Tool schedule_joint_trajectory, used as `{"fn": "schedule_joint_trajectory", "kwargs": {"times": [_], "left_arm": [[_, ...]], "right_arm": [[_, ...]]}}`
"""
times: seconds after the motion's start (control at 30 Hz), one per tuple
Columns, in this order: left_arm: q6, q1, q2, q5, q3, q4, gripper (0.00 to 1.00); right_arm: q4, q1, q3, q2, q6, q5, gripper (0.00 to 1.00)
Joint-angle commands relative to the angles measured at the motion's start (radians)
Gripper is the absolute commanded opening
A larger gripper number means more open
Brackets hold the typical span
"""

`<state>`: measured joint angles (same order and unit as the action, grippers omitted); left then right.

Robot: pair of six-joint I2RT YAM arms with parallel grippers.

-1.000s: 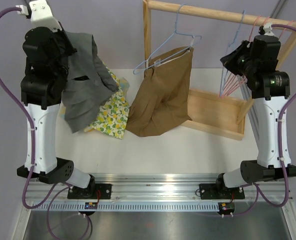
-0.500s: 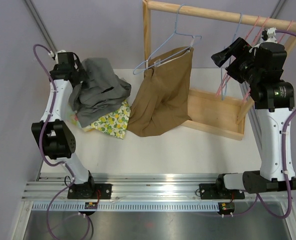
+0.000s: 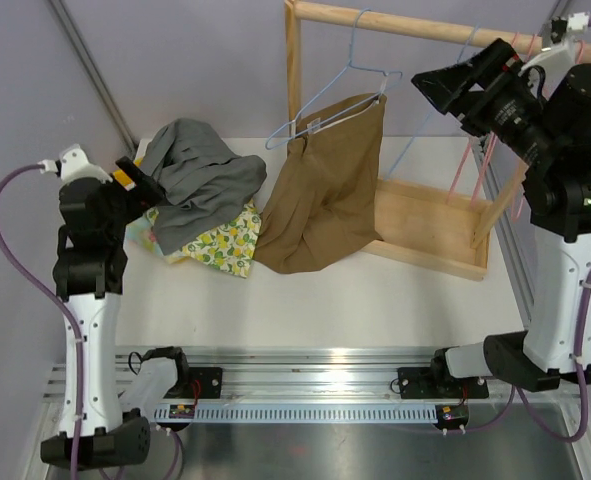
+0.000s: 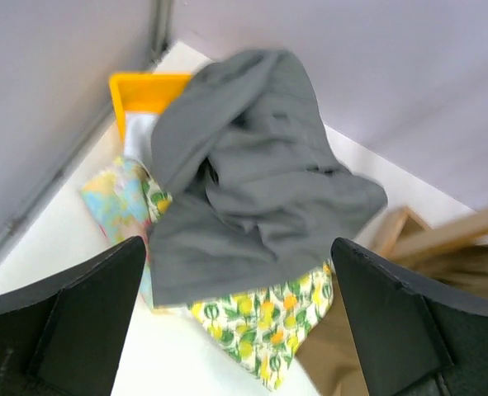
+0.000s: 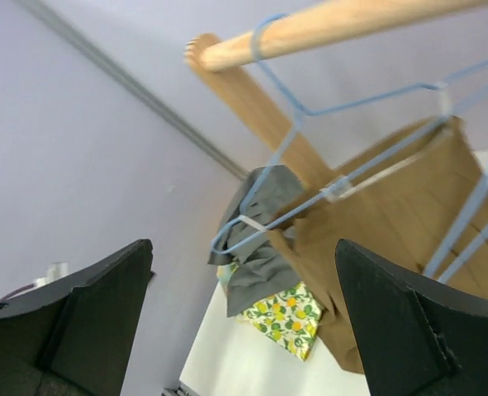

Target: Remove the skirt from the hanger

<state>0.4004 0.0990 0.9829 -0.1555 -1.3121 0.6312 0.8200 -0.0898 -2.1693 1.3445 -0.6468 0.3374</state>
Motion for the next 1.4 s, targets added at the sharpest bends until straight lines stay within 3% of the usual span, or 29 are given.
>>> {"fn": "schedule_joint_trajectory", "kwargs": {"times": [0.0,0.07,0.17,0.43,0.53,0.77,0.9,1.07,1.2,1.37], "left_arm": [[-0.009,0.001,-0.065,0.199,0.192,-0.053,0.99],[0.02,-0.002,-0.113,0.266,0.264,-0.165,0.99],[0.075,-0.013,-0.09,0.338,0.254,-0.252,0.99],[0.15,-0.084,0.204,0.355,-0.017,-0.412,0.99],[0.179,-0.091,0.314,0.344,-0.149,-0.421,0.99],[0.077,-0.327,0.574,0.219,-0.493,-0.329,0.99],[0.064,-0.412,0.666,0.175,-0.582,-0.292,0.99],[0.055,-0.507,0.628,0.128,-0.511,-0.303,0.99],[0.104,-0.551,0.493,0.117,-0.293,-0.384,0.99],[0.118,-0.64,0.347,0.05,-0.184,-0.397,0.99]], "right_arm": [[0.002,-0.117,-0.148,0.131,0.011,0.075,0.99],[0.025,-0.203,-0.216,0.198,0.024,0.022,0.99],[0.024,-0.249,-0.244,0.263,0.022,-0.003,0.99],[-0.051,-0.33,-0.135,0.309,0.035,-0.095,0.99],[-0.077,-0.344,-0.11,0.321,0.036,-0.123,0.98],[-0.157,-0.36,-0.072,0.347,0.019,-0.161,0.98],[-0.18,-0.361,-0.064,0.355,0.013,-0.173,0.98],[-0.183,-0.361,-0.07,0.358,0.021,-0.195,0.98],[-0.202,-0.363,-0.06,0.367,0.012,-0.202,0.98],[-0.225,-0.392,-0.064,0.403,-0.002,-0.227,0.97]]}}
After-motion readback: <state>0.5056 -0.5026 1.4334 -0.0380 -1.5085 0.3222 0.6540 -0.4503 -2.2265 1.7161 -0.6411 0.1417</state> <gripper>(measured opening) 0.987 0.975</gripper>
